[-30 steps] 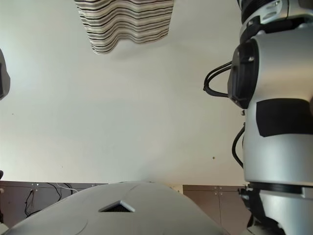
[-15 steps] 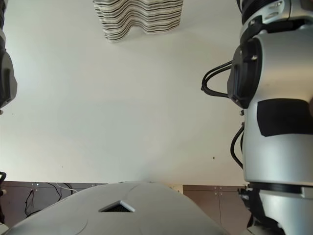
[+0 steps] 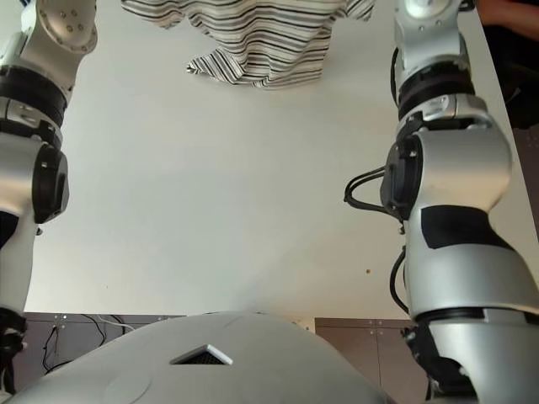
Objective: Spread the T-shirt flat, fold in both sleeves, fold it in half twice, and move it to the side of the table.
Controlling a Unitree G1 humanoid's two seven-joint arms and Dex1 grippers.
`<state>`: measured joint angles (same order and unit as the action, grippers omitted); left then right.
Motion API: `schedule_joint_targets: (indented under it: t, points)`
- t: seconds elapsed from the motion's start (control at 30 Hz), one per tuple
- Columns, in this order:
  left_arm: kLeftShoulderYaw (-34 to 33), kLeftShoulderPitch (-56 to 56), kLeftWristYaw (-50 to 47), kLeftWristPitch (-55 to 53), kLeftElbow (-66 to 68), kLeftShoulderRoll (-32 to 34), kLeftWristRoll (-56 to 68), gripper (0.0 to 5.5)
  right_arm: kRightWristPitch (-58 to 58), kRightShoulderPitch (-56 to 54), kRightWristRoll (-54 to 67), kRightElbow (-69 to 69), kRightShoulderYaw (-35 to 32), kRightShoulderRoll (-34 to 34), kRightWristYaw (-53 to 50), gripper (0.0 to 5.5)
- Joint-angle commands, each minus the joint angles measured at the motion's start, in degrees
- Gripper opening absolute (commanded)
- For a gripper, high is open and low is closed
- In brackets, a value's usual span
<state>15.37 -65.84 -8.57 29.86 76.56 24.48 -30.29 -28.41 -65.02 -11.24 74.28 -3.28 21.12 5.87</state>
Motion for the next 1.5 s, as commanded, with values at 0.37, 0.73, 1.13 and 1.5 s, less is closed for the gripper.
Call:
schedule_joint_targets:
  t: [0.37, 0.73, 1.13, 1.5]
  points:
    - [-3.45, 41.7, 26.91, 34.2, -31.25, 11.73, 23.38, 0.1, -12.34, 56.16, 18.79, -56.11, 6.26, 10.87, 37.65, 0.11]
    - [5.02, 75.75, 47.97, 23.64, -60.23, 22.69, 37.52, 0.27, -6.86, 77.45, 23.84, -71.51, 10.18, 23.06, 53.03, 0.1]
    - [-3.17, 91.15, 49.89, 16.52, -70.98, 29.42, 34.22, 2.22, 0.45, 89.91, 14.31, -83.21, 5.52, 31.21, 50.36, 2.29]
    - [-15.28, 92.11, 46.41, 12.56, -87.49, 26.1, 46.14, 3.15, 6.13, 94.2, 26.06, -96.69, -6.69, 28.21, 44.19, 3.65]
